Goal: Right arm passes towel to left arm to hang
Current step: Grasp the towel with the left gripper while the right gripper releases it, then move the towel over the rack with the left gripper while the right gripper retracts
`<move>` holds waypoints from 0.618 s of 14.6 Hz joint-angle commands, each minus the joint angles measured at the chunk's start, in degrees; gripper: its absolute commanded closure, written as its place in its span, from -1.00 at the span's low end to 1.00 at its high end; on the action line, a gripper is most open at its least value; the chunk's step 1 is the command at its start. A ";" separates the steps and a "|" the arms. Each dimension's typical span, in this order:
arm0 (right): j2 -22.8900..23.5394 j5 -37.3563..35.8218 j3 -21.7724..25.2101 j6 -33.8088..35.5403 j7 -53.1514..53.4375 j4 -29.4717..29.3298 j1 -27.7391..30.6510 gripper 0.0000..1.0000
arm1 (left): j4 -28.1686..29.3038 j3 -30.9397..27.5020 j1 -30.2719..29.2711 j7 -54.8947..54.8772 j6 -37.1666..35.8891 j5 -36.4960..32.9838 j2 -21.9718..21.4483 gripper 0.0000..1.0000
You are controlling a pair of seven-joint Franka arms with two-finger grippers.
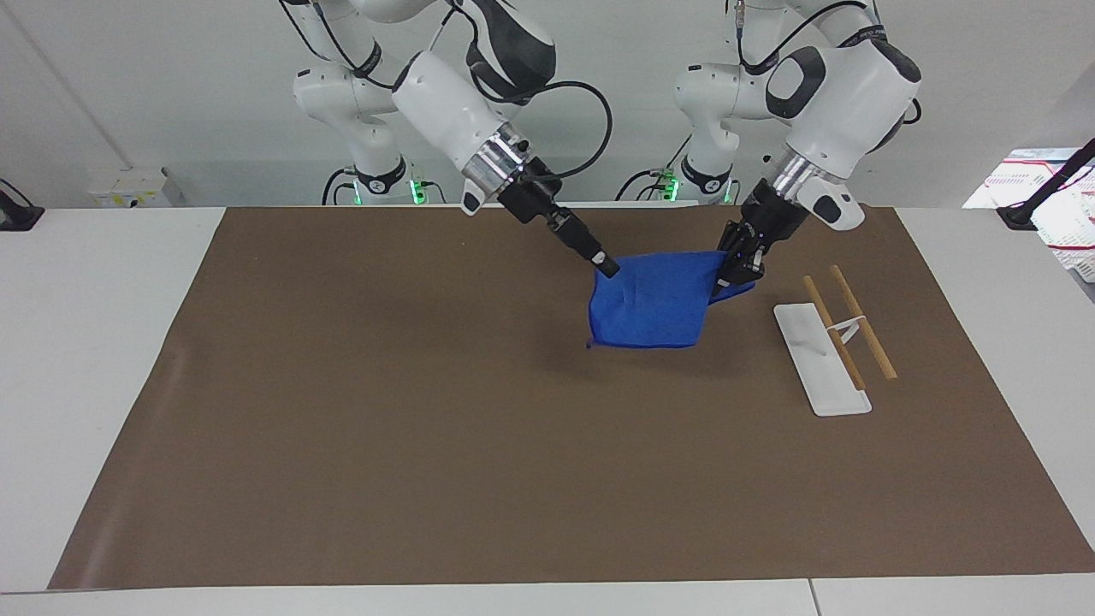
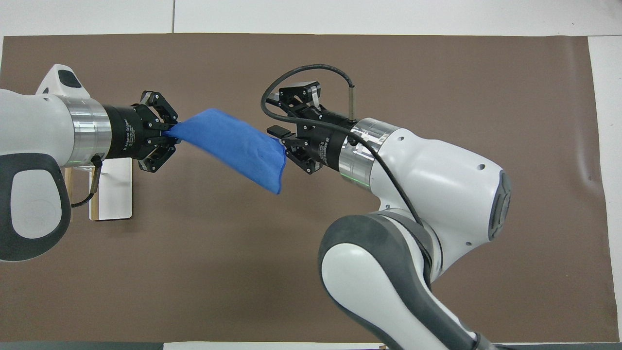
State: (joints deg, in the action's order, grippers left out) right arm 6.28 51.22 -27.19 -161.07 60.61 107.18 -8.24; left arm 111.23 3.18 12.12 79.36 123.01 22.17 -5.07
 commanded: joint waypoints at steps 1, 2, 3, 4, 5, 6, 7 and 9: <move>-2.06 -0.94 -0.32 -0.30 -11.26 4.43 4.27 -1.00 | -0.14 -0.11 -2.00 0.18 -0.58 -5.01 -1.60 1.00; -2.59 -0.94 -0.32 -0.21 -15.91 5.92 5.85 -1.00 | -0.13 -0.02 -3.14 0.09 -0.84 -7.38 -2.05 1.00; -3.03 -0.94 -0.32 -0.03 -19.09 7.07 7.35 -1.00 | 0.13 -0.02 -3.59 -0.26 -1.72 -10.10 -2.57 1.00; -3.47 -1.03 -0.32 0.06 -22.17 8.39 8.76 -1.00 | 0.48 -0.02 -4.03 -1.83 -3.12 -12.92 -3.19 1.00; -3.73 -1.38 -0.32 0.06 -26.38 9.44 10.16 -1.00 | 0.57 -0.02 -4.38 -3.76 -4.35 -15.12 -3.54 1.00; -4.17 -1.82 -0.32 0.23 -31.03 10.85 11.83 -1.00 | 0.74 -0.11 -4.99 -5.26 -5.06 -16.97 -3.98 1.00; -4.70 -2.08 -0.32 0.32 -35.34 12.34 12.98 -1.00 | 0.83 -0.02 -6.13 -6.14 -5.94 -17.94 -4.33 1.00; -5.93 -2.61 -0.32 2.15 -42.30 14.45 15.35 -1.00 | 2.76 -0.11 -6.93 -6.41 -6.65 -20.39 -5.56 1.00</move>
State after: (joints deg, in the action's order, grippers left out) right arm 3.60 50.12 -26.98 -160.75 23.78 117.86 4.53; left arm 111.43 2.98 6.39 74.33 117.61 4.70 -8.14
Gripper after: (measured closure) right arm 0.000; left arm 0.982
